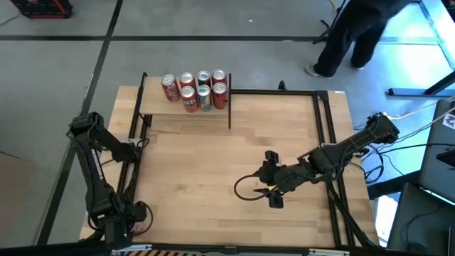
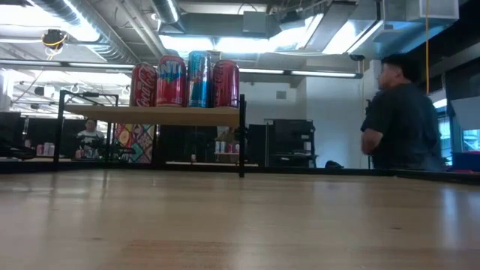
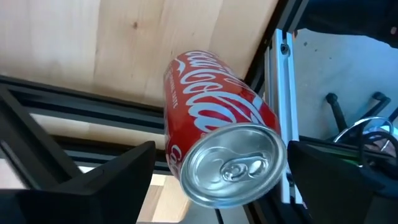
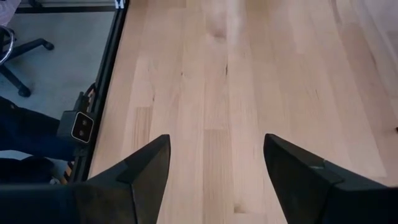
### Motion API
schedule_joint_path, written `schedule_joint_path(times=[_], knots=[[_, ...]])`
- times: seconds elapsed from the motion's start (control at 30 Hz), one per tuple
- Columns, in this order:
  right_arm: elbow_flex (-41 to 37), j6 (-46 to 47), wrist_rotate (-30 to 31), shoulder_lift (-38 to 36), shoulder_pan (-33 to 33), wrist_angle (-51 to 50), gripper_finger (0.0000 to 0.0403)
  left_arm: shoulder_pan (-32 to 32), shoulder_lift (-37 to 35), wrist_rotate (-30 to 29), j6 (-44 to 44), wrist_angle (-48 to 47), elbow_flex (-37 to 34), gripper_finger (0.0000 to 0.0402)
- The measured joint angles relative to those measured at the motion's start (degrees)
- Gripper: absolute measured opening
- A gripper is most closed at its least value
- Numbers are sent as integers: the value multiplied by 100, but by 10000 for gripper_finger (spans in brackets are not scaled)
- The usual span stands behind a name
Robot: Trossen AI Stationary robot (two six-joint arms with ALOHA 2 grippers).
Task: Place canned beverage on shelf
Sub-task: Put the red-white soda can on the shelf aligned with the other red-white soda can
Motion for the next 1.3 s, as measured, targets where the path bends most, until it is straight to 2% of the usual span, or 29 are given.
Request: schedule_joint_path(times=[0.33,0.7,0.9,1.13,1.3], knots=[[1,-2,1,0,0,0,248,-111,-2,-149,150,124,-334,346],[2,-2,146,0,0,0,248,70,-11,37,529,59,-422,273],[2,-80,146,0,0,5,248,765,13,-16,1964,-258,-63,271],[2,-78,259,0,-2,14,248,1908,11,-137,4466,-597,153,274],[2,-24,299,0,-2,19,248,2664,146,-546,6385,-810,162,274]])
